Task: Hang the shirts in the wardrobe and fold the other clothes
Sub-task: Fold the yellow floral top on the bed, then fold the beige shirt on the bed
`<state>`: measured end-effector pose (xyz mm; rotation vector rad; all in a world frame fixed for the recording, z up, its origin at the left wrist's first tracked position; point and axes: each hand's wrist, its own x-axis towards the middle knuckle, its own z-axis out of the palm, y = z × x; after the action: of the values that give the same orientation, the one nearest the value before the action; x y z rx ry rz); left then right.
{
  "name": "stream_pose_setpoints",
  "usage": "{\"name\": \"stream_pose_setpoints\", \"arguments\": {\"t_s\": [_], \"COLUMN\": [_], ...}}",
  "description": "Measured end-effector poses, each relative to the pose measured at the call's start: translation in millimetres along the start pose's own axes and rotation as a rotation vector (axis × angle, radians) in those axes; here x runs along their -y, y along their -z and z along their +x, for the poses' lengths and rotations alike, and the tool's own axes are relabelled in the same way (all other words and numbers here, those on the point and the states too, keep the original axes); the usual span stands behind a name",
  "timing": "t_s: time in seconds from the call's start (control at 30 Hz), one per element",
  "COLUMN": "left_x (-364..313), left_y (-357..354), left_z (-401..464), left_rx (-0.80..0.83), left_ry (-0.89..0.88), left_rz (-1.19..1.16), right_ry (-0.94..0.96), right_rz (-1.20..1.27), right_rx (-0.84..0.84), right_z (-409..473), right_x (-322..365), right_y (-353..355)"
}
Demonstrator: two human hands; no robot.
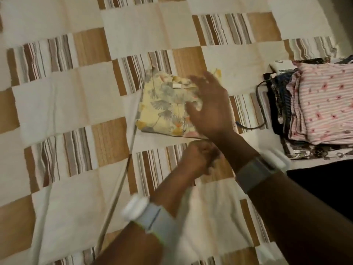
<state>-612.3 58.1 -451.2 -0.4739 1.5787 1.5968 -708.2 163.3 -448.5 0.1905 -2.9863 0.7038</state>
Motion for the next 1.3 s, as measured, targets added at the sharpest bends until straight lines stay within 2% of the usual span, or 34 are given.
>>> {"name": "stream_pose_setpoints", "arguments": {"t_s": [0.03, 0.07, 0.1, 0.13, 0.17, 0.3, 0.37, 0.43, 0.5, 0.63, 0.7, 0.73, 0.77, 0.83, 0.9, 1.0, 1.07, 1.13, 1.2, 1.23, 1.3], "left_x": [-10.2, -10.6, -12.0, -11.6, -18.5, -39.9, -44.6, -47.3, -37.7, -7.9, 1.4, 6.5, 14.7, 39.1, 55.9, 105.1, 139.7, 182.3, 209.2, 231.3, 263.4], "left_y": [15.8, 43.8, 69.6, 91.3, 107.6, 119.5, 114.8, 98.5, 80.8, 61.9, 74.5, 81.5, 88.6, 127.9, 142.6, 223.2, 269.9, 319.5, 343.2, 361.7, 379.9], "left_z": [-11.3, -23.9, -35.4, -35.3, -31.1, 11.6, 25.9, 26.9, 26.1, 18.3, 14.4, 9.0, 2.7, -27.3, -51.6, -114.6, -156.2, -202.0, -223.6, -241.3, -266.3], "left_rx": [-0.104, -0.288, -0.458, -0.587, -0.655, -0.543, -0.564, -0.552, -0.511, -0.473, -0.476, -0.476, -0.481, -0.524, -0.513, -0.705, -0.904, -1.09, -1.161, -1.128, -0.929], "left_ry": [-0.067, -0.18, -0.303, -0.349, -0.354, -0.201, -0.207, -0.257, -0.304, -0.272, -0.252, -0.244, -0.23, -0.201, -0.175, -0.176, -0.17, -0.135, -0.11, -0.005, 0.224], "left_rz": [0.172, 0.268, 0.299, 0.307, 0.265, 0.208, 0.227, 0.23, 0.209, 0.092, 0.024, -0.011, -0.038, -0.078, -0.101, -0.086, 0.059, 0.227, 0.552, 0.668, 0.792], "right_ry": [-0.256, -0.472, -0.695, -0.873, -0.972, -0.934, -0.926, -0.912, -0.924, -1.013, -0.942, -0.828, -0.665, -0.271, -0.045, 0.236, 0.347, 0.458, 0.473, 0.502, 0.511], "right_rz": [0.156, 0.248, 0.369, 0.487, 0.618, 0.765, 0.9, 0.936, 0.902, 0.703, 0.444, 0.265, 0.126, 0.087, 0.075, 0.145, 0.129, 0.109, 0.023, -0.045, -0.201], "right_rx": [-0.17, -0.274, -0.285, -0.241, -0.173, -0.012, -0.008, -0.089, -0.167, -0.078, -0.132, -0.191, -0.251, -0.25, -0.074, 0.277, 0.448, 0.547, 0.646, 0.701, 0.804], "right_z": [-27.8, -49.0, -63.4, -72.4, -74.9, -70.6, -58.4, -47.8, -42.8, -59.0, -69.0, -73.9, -80.7, -91.2, -111.6, -138.7, -149.4, -156.1, -154.9, -154.7, -152.8], "right_x": [-14.4, -29.3, -41.1, -47.1, -47.6, -29.1, -23.8, -29.9, -46.7, -68.2, -54.3, -41.2, -25.0, 33.0, 65.2, 168.4, 227.9, 286.5, 306.4, 327.4, 359.7], "right_y": [6.6, 9.0, 12.3, 10.0, 5.9, -4.6, -2.4, 8.1, 16.9, 23.6, 24.3, 26.0, 28.7, 12.8, -3.4, -73.3, -109.3, -144.6, -160.6, -173.2, -189.2]}}
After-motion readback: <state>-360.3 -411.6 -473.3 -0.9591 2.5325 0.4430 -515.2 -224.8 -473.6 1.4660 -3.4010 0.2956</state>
